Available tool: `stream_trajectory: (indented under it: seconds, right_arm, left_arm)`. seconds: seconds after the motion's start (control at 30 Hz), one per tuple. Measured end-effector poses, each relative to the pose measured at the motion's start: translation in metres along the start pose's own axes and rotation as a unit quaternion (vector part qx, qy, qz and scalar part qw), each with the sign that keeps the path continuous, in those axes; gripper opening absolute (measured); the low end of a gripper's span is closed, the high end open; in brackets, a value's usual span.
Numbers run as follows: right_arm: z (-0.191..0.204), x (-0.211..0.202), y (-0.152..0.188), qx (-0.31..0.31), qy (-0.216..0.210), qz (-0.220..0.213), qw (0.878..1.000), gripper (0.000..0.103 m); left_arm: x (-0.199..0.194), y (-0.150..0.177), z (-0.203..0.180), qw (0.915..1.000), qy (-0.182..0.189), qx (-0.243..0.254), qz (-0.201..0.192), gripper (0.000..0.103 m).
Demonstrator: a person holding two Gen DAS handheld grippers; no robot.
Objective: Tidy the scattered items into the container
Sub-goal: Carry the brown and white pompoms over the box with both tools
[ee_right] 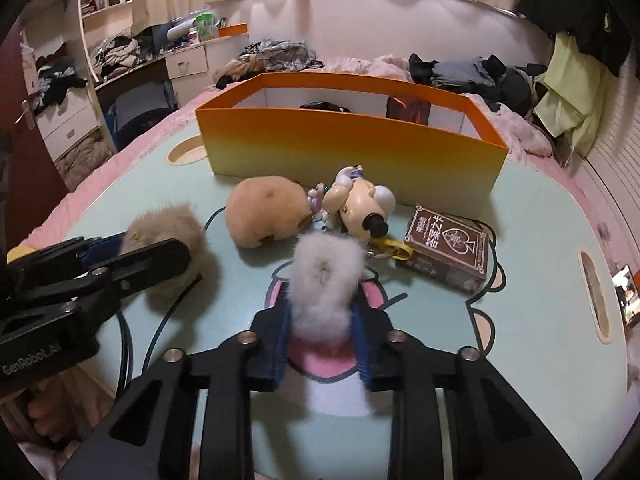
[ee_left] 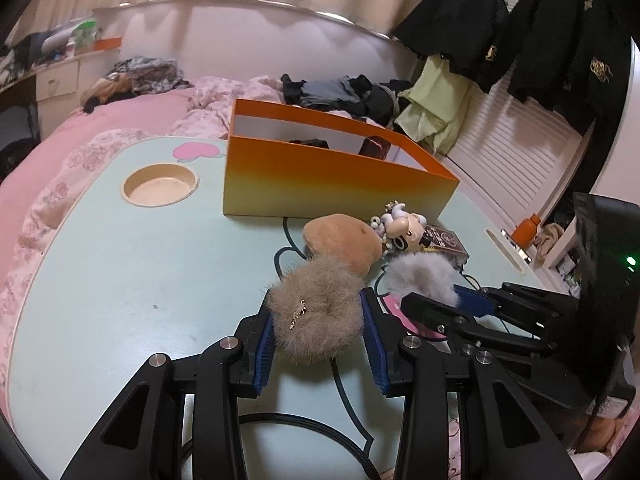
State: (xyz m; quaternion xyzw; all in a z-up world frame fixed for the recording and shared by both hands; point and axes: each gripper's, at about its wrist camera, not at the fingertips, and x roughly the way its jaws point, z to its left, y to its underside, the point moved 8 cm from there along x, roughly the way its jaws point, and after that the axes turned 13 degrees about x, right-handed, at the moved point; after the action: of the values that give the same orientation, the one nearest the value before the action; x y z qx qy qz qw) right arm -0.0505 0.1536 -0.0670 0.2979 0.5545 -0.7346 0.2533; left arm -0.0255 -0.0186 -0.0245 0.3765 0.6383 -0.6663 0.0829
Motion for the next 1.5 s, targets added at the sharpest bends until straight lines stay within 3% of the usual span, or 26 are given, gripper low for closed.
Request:
stream_trajectory:
  seconds: [0.23, 0.63, 0.93, 1.5]
  right_arm:
    - [-0.011, -0.031, 0.001, 0.023, -0.045, -0.058, 0.997, 0.026]
    - [-0.017, -0.029, -0.001, 0.039, -0.044, -0.052, 0.997, 0.026]
    - [-0.028, -0.05, -0.01, 0.066, -0.059, -0.102, 0.991, 0.026]
    - [-0.034, -0.041, -0.011, 0.073, -0.057, -0.088, 0.992, 0.026]
  left_arm:
    - [0.002, 0.002, -0.003, 1.0, 0.005, 0.002, 0.008, 0.038]
    - [-0.001, 0.002, -0.008, 1.0, 0.004, 0.007, 0.006, 0.038]
    - [-0.003, 0.001, -0.006, 0.9999, 0.002, 0.011, 0.0, 0.038]
    - [-0.002, 0.001, -0.007, 0.9999, 0.003, 0.013, 0.003, 0.038]
